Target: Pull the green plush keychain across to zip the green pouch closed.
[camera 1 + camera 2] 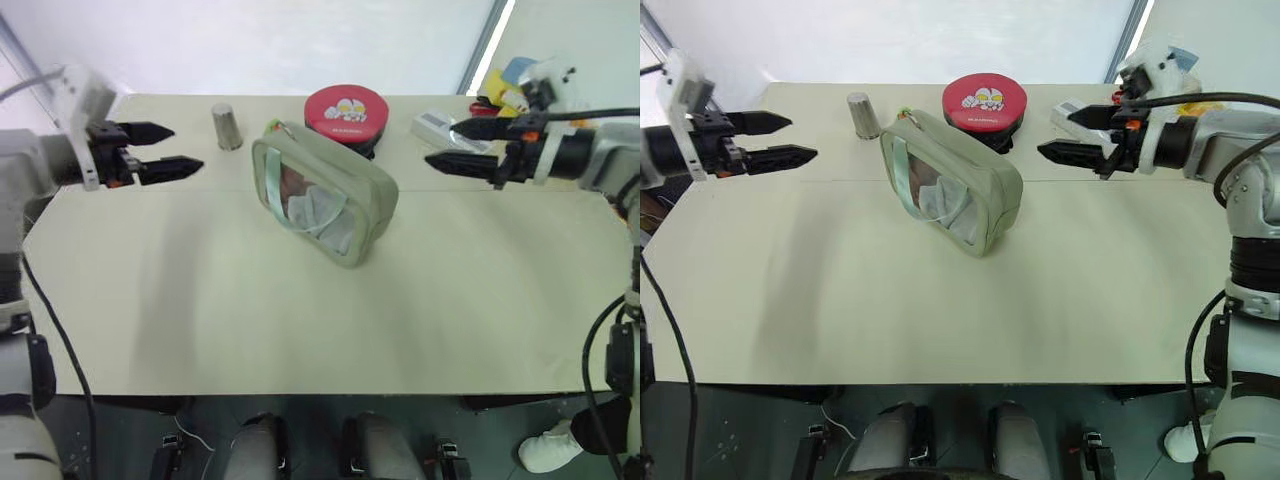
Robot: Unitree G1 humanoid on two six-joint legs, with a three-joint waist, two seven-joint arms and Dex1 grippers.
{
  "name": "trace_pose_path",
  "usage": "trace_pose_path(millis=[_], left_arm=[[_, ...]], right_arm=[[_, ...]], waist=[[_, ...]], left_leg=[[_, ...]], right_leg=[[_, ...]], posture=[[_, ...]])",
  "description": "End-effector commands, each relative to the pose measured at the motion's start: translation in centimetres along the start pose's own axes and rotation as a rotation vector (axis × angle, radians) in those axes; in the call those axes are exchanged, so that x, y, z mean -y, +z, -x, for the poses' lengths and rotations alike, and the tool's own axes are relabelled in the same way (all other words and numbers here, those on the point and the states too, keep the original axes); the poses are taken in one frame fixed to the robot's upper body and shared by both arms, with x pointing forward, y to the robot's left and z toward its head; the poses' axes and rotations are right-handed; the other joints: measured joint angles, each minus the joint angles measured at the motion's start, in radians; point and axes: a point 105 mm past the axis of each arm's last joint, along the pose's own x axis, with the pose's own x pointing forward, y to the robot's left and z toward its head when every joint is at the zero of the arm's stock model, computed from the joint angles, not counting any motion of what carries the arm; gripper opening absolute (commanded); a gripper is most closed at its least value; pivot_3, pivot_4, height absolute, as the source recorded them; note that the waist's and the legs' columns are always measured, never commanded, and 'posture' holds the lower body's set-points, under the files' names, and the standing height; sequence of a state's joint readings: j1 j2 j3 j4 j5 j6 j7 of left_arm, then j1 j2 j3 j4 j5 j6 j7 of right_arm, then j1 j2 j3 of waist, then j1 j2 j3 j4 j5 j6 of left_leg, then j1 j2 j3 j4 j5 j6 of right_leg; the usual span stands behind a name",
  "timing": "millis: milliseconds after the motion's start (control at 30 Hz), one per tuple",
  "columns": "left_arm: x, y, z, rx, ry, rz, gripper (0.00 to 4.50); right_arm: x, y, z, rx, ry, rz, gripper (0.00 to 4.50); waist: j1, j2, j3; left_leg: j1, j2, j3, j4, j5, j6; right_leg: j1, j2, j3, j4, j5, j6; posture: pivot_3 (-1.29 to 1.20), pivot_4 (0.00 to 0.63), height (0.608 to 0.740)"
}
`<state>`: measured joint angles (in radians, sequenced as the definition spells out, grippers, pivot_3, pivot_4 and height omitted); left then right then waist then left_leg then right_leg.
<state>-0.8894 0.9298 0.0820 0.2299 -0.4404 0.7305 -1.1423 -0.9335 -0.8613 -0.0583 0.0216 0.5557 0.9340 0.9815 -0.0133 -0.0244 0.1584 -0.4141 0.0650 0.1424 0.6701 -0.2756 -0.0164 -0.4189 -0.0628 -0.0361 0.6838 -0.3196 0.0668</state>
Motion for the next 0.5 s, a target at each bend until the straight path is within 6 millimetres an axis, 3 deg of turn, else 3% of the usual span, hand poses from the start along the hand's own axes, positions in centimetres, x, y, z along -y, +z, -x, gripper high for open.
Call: trace_pose_path(millis=[33, 333, 500], left_arm=[[-0.6, 1.2, 0.4, 0.034, 0.035, -0.028, 4.44], [-0.7, 0.3, 0.6, 0.015, 0.057, -0.052, 4.44], [0.3, 0.6, 0.7, 0.021, 0.036, -0.065, 4.44]], right_arm=[[-0.3, 1.3, 0.4, 0.042, -0.032, 0.035, 4.50], [-1.8, 1.6, -0.4, 0.055, -0.008, 0.035, 4.50], [-4.0, 2.9, -1.7, 0.081, 0.049, 0.034, 4.50]], waist=[[-0.002, 0.000, 0.000], [-0.003, 0.000, 0.000], [-0.003, 0.000, 0.000]], left_leg=[[0.000, 0.000, 0.000, 0.000, 0.000, 0.000], [-0.007, 0.001, -0.001, 0.006, 0.000, 0.000], [-0.011, 0.001, -0.003, 0.008, -0.001, 0.001]], right_leg=[[0.000, 0.000, 0.000, 0.000, 0.000, 0.000], [-0.005, 0.000, 0.000, 0.003, 0.000, 0.000], [-0.007, 0.000, 0.000, 0.003, 0.000, 0.000]], posture=[[0.00, 0.150, 0.740], [0.00, 0.150, 0.740], [0.00, 0.150, 0.740]])
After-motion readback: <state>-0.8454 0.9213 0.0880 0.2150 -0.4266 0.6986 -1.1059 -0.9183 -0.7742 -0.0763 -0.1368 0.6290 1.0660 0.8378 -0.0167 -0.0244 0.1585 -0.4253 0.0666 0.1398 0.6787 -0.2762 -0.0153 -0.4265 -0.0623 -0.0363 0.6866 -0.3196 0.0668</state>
